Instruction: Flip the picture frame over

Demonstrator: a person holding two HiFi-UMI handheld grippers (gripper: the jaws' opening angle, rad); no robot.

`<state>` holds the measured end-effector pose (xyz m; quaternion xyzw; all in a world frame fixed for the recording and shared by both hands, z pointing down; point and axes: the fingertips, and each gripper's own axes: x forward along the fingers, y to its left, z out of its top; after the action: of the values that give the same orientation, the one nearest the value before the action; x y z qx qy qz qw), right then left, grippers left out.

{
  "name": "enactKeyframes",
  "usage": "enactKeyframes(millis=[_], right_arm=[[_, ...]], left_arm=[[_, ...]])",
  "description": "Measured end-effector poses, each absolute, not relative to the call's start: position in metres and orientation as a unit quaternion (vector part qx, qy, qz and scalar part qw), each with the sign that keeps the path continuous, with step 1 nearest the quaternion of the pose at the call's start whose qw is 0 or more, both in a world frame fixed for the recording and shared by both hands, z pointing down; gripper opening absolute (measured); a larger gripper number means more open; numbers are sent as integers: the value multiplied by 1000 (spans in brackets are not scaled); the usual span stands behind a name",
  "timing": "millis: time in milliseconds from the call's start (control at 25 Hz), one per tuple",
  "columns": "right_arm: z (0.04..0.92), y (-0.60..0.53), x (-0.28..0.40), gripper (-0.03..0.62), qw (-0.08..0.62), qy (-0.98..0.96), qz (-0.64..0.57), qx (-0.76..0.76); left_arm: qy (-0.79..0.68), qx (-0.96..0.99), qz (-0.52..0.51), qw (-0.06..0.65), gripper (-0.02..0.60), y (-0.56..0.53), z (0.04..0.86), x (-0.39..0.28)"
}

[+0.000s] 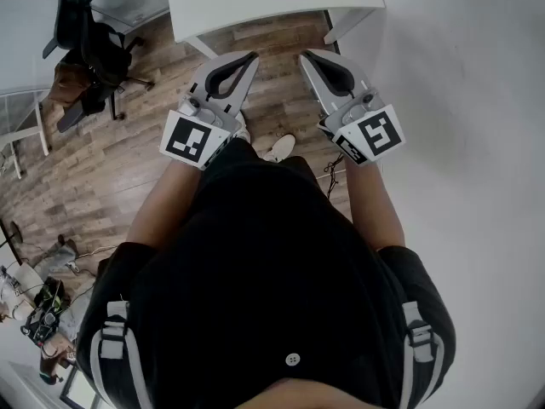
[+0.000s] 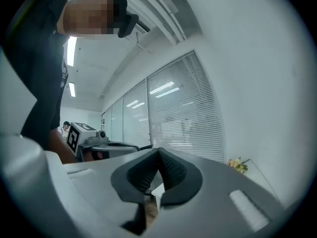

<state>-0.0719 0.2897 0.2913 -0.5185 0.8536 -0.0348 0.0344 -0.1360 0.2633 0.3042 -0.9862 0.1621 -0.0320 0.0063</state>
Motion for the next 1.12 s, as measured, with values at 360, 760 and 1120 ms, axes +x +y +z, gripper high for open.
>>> enactKeyframes(millis=[360, 760, 1120], right_arm=[[291, 295, -78, 11, 36, 838, -45, -543], [294, 280, -85, 11, 27, 832, -48, -552], [295, 261, -85, 230, 22, 816, -55, -575]], left_arm=[[165, -986, -24, -9, 8, 270, 295, -153], [164, -986, -22, -3, 8, 246, 300, -160], [166, -986, -22, 2, 8, 227, 296, -169]])
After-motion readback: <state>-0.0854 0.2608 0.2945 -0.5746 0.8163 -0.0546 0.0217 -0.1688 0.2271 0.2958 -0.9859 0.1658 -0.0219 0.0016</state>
